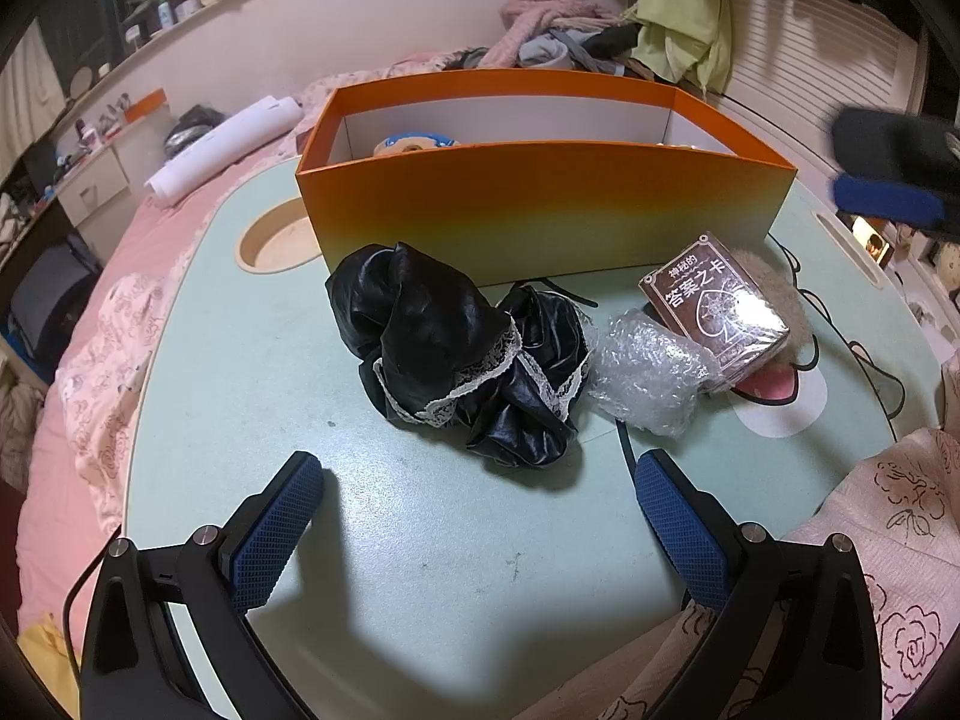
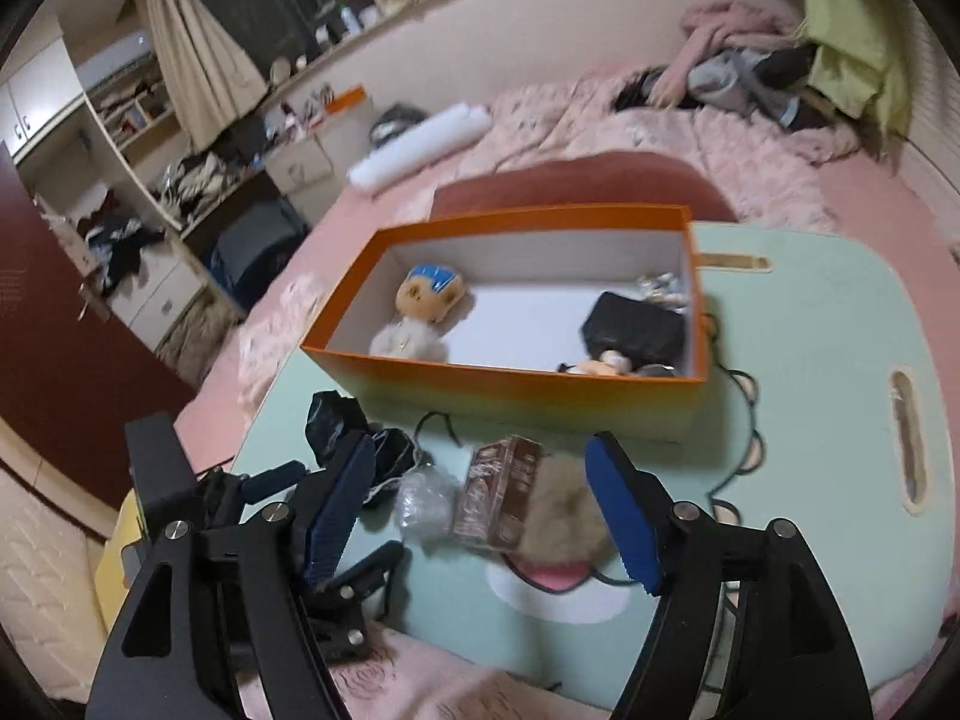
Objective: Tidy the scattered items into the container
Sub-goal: 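Lift the brown card box out and set it beside the brown pompom, then reach the left gripper into the box and grasp the teddy-bear keychain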
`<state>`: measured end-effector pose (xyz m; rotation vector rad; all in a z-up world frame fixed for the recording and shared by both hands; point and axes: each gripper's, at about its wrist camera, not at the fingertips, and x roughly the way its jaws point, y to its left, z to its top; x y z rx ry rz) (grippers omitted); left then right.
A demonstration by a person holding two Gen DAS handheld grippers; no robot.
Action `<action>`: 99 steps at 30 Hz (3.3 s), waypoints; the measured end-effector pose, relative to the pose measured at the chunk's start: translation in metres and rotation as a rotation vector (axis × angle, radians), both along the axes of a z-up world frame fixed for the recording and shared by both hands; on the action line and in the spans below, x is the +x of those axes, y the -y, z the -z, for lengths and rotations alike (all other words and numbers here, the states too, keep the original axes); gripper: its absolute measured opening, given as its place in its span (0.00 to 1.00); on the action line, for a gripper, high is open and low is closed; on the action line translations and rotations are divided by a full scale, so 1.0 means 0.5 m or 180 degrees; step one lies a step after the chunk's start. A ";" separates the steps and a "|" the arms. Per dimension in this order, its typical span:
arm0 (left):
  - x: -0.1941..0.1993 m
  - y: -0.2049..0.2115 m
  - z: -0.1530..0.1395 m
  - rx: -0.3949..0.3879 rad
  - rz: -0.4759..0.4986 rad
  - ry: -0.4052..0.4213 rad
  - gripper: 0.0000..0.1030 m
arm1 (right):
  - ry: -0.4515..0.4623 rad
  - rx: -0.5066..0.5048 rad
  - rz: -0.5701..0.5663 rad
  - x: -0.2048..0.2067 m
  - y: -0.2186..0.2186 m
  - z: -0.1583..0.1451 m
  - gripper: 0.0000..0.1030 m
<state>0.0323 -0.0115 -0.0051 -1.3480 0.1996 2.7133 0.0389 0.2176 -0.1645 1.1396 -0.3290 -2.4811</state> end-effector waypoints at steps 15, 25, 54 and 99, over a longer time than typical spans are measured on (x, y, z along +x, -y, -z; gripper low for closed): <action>0.004 0.001 0.002 0.0000 0.0000 -0.0003 1.00 | 0.0142 0.1028 0.0162 0.066 0.025 0.153 0.72; 0.006 0.001 0.003 0.0002 0.0001 -0.0006 1.00 | 0.0122 0.1095 0.0259 0.061 0.013 0.155 0.91; -0.013 0.027 -0.162 0.0313 0.0072 -0.0438 0.99 | 0.0151 0.1087 0.0289 0.055 0.003 0.162 0.98; -0.196 -0.050 -0.270 0.0052 0.0449 -0.0382 0.28 | 0.0122 0.1081 0.0287 0.047 0.009 0.164 0.98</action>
